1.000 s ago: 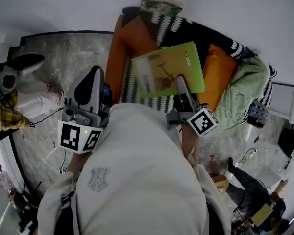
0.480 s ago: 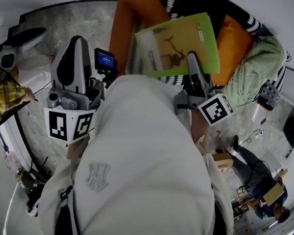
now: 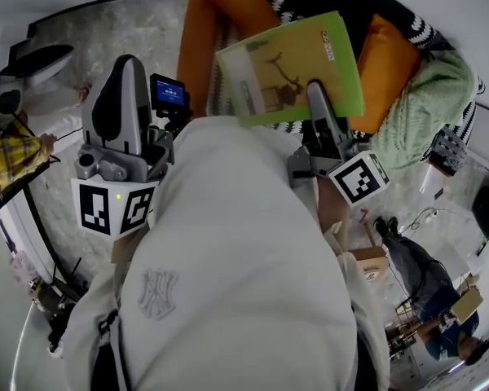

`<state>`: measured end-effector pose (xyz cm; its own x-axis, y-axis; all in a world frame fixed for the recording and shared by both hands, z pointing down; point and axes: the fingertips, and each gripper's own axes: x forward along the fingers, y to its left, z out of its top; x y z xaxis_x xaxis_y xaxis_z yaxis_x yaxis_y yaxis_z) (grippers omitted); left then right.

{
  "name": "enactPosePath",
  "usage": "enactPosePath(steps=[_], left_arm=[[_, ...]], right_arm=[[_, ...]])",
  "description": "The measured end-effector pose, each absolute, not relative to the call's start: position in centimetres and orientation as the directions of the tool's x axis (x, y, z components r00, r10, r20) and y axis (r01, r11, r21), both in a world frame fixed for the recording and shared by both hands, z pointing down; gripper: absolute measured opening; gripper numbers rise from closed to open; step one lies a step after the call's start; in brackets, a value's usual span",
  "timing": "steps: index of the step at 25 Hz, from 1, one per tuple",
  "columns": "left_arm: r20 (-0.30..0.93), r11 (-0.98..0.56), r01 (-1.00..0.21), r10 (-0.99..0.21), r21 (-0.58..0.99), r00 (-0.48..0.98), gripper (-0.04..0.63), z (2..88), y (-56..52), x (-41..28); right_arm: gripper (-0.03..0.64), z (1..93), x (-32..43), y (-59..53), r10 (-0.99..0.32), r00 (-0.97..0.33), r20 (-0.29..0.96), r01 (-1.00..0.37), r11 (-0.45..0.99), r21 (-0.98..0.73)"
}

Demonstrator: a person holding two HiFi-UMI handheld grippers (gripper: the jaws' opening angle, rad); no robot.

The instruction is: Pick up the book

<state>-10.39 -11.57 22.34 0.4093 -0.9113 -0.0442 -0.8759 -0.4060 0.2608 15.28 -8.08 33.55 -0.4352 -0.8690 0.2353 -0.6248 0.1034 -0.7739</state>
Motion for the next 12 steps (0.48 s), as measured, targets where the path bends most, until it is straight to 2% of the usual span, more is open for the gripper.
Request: enactPosePath(steps=[12], left_arm=[[-0.043,-0.392,-0.879,-0.917,0.272,0.396,0.011,22.24,-11.91,-10.66]], right_arm=[[0.147,33.37,14.85,-7.98,-0.86,-0.445,0.252,-0.645,0.113,-0.756]])
